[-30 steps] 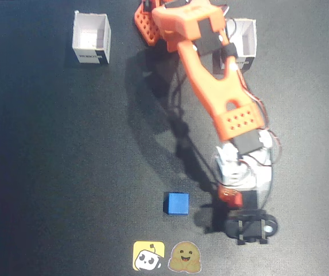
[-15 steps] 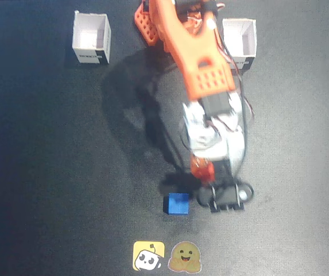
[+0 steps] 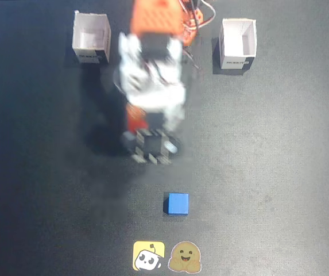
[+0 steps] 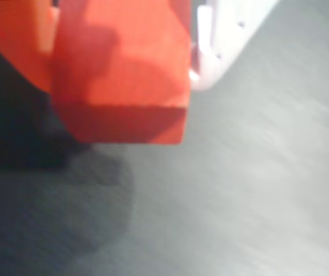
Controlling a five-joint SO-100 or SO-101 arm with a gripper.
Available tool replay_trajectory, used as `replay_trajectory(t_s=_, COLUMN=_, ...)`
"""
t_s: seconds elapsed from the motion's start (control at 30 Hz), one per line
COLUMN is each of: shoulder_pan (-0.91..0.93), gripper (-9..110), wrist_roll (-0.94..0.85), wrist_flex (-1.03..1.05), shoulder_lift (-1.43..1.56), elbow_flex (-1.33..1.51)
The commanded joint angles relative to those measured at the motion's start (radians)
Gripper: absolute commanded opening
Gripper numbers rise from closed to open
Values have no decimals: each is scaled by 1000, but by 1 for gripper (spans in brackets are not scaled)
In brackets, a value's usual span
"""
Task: Put the red cube in the right box and the blue cube in the left box.
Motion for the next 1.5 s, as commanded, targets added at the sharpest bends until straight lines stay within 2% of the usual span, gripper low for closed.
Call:
replay_trajectory(t_s=0.0, shoulder_pan=115, gripper=11, wrist_roll=-46, wrist_flex=60, shoulder_lift=121, elbow_flex=6)
replay_trajectory(t_s=0.4, shoulder_pan=472, gripper=11, wrist_roll=-130, wrist_flex=106, shoulder_lift=318, elbow_flex=156)
replay_trajectory(t_s=1.03, shoulder_pan=873, gripper=12, wrist_roll=-181, wrist_flex=222, shoulder_lift=347, elbow_flex=163)
replay_trajectory(t_s=1.33, shoulder_pan=1045, gripper=12, wrist_roll=-160, wrist_flex=281, shoulder_lift=347, elbow_flex=170)
replay_trajectory(t_s=1.47, shoulder_pan=1083, gripper=12, wrist_roll=-94, wrist_flex=279, shoulder_lift=345, elbow_flex=190)
